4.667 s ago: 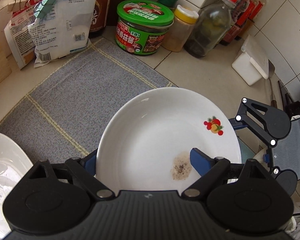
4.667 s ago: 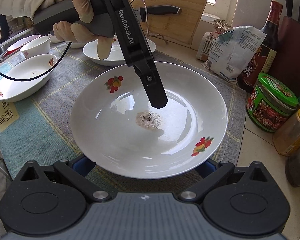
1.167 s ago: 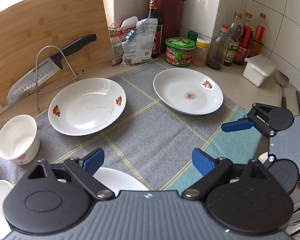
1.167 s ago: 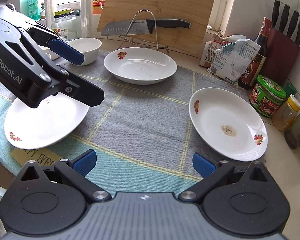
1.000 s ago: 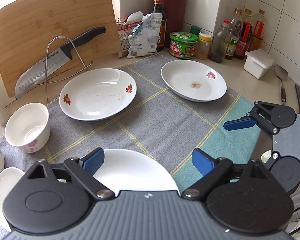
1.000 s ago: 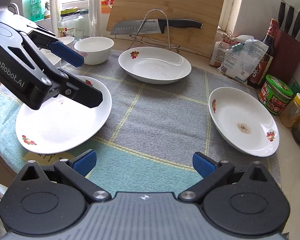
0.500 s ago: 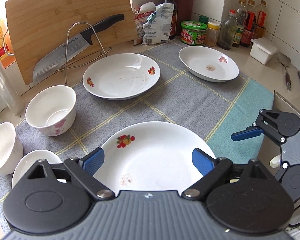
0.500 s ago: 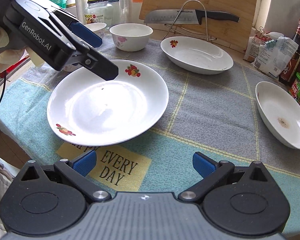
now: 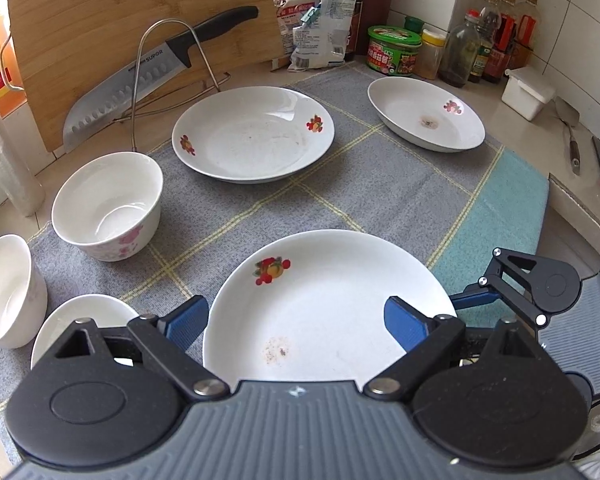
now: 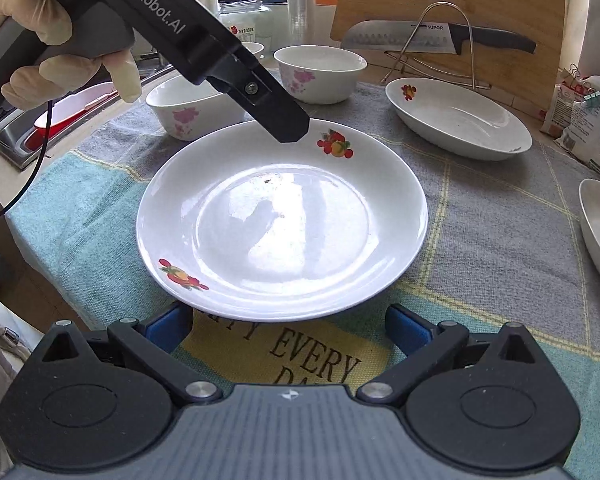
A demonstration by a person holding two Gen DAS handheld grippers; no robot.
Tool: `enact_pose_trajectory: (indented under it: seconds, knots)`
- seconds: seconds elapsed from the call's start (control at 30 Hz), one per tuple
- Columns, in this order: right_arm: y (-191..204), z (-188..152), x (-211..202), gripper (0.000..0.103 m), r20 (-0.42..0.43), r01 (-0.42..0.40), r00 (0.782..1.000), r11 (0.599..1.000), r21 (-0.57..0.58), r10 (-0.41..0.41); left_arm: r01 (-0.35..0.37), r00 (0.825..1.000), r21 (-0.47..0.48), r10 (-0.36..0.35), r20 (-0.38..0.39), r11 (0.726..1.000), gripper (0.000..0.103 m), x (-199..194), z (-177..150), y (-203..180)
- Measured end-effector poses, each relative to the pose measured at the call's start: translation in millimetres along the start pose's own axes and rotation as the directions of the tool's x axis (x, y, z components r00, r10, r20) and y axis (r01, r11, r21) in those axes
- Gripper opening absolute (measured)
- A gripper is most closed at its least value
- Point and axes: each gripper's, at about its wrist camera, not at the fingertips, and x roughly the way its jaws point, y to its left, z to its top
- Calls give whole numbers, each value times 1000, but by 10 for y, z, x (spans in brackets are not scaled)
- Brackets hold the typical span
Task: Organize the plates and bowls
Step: 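Lift the red-flower plate with the left tool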
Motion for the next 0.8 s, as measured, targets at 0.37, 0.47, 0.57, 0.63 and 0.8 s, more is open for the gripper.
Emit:
enact_pose_trajectory:
  seconds: [0.37, 0.47, 0.57, 0.63, 0.8]
  knots:
    - [44, -88, 21, 103, 85, 24, 996, 999, -41, -20, 52, 991, 39, -47, -127, 998, 94, 309, 182, 198]
    - [45, -127, 7, 103, 110, 25, 994, 999, -42, -20, 73, 984, 42, -66, -163, 996, 94, 407, 234, 233]
    - [42, -148, 2, 103, 126, 24, 992, 999, -45, -18, 91, 977, 54, -78, -200, 994, 93, 501, 273, 250]
    - [43, -147, 1, 103, 129, 24, 991, 999, -43, -18, 98, 972, 67, -81, -222, 993, 92, 556, 282, 252]
    - [63, -115, 16, 103, 123, 38, 992, 999, -26, -35, 123, 956, 68, -99, -278, 990, 91, 681, 247, 249]
